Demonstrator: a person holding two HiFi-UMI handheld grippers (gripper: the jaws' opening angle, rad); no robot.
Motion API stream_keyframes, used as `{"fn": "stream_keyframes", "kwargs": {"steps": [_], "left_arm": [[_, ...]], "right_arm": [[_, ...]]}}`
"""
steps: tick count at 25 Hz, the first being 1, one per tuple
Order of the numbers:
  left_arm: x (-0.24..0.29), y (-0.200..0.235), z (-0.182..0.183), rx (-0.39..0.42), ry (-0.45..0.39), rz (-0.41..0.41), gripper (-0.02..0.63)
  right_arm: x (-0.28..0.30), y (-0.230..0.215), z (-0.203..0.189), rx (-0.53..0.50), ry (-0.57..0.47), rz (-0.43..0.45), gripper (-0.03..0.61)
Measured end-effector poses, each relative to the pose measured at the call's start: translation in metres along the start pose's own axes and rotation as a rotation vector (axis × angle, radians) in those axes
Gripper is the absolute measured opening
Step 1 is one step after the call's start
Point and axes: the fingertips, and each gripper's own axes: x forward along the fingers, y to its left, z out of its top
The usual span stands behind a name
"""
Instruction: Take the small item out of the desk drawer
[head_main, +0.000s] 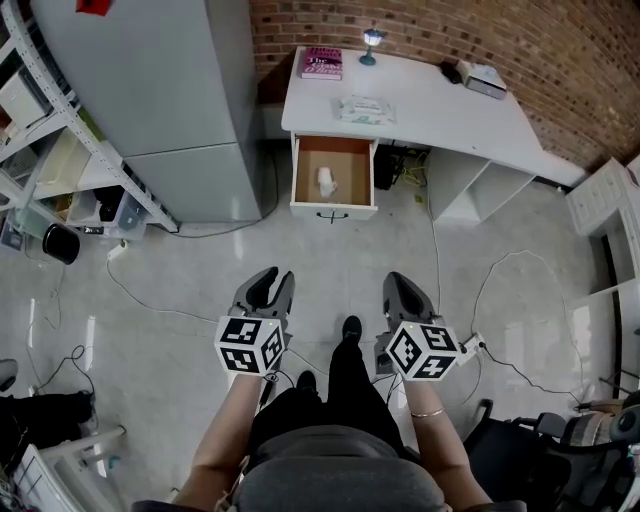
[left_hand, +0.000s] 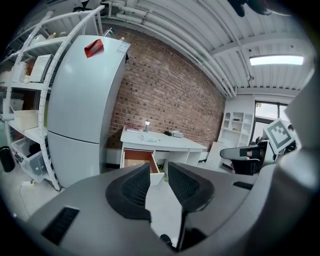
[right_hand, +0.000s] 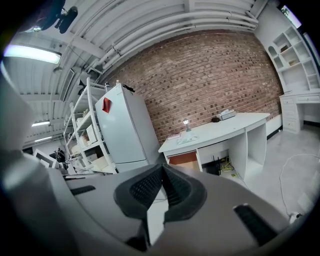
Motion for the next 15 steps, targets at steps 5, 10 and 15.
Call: {"fn": "stream_keyframes", "kwargs": {"steps": [5, 10, 15], "left_arm": [[0.039, 0.012, 0.010, -0.007, 0.007, 0.053, 0.129], [0.083, 0.017, 0.016, -0.015, 0.059, 0.087, 0.164], [0.122, 0.023, 0.035, -0.015, 0.050, 0.140, 0.172]], "right_arm": [[0.045, -0.022, 0.020, 0.008, 0.013, 0.041, 0.006], [0.088, -0.048, 0.038, 0.011, 0.045, 0.072, 0.005], [0.125, -0.067, 0.062, -0.005, 0.063, 0.115, 0.005]]}}
